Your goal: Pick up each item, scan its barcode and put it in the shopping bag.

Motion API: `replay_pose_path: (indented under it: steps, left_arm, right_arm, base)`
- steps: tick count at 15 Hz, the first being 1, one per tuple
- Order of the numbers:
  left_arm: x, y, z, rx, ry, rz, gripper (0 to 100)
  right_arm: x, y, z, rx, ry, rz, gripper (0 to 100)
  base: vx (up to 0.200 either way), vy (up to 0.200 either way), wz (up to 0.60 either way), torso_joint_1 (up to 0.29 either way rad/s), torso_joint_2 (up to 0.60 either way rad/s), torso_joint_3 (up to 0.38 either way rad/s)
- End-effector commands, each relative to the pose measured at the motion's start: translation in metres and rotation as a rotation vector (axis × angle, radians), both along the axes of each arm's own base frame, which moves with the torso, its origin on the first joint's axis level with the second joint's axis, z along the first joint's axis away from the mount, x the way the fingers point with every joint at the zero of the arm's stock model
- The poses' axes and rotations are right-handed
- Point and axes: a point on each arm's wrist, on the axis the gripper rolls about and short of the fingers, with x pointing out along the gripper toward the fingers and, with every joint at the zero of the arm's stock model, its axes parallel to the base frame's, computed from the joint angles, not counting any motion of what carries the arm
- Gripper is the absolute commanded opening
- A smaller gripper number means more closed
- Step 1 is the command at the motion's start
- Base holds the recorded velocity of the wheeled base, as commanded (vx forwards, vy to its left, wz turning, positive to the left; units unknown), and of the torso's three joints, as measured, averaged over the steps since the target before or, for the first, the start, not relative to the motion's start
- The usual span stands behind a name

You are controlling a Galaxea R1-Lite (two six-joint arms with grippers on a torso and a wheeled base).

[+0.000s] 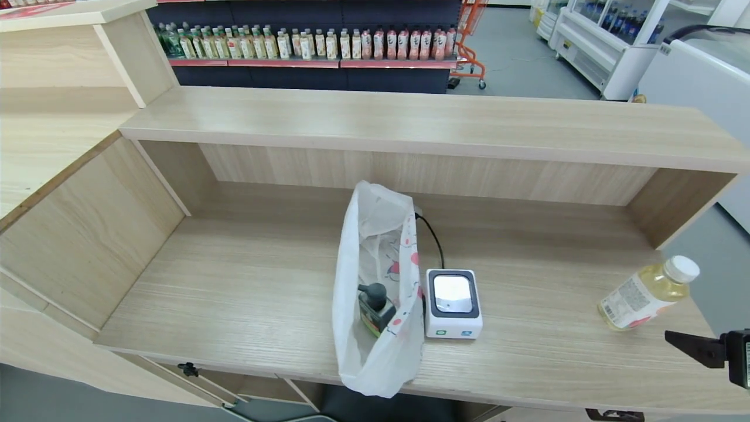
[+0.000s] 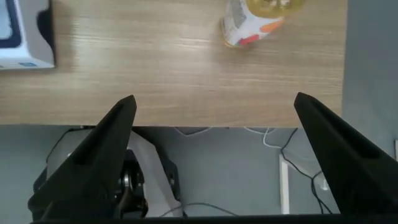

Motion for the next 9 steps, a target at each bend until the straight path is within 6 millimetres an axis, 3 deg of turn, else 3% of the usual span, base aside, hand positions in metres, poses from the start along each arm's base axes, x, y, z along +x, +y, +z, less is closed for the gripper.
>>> replay_pose_path:
  steps: [1,5,9]
  left_arm:
    - [0.000,0.000,0.000,0.000,0.001,0.001,100]
    - [0.000,0.000,0.000,0.000,0.001,0.001,100]
    - [0.000,0.000,0.000,0.000,0.001,-0.001,100]
  right_arm:
    - [-0.004,0.000,-0.002,-0.004,0.028,0.005,100]
    - [-0.006,0.001,-0.010,-0.028,0.092,0.024,100]
    - [0.021,-0.003,0.000,-0.031,0.038,0.022,100]
  base:
    - [-0.200,-0.200,0.00,0.022,0.00,0.002]
    - [-0.200,-0.200,0.00,-0.004,0.00,0.002]
    - [-0.200,-0.200,0.00,0.004,0.00,0.004]
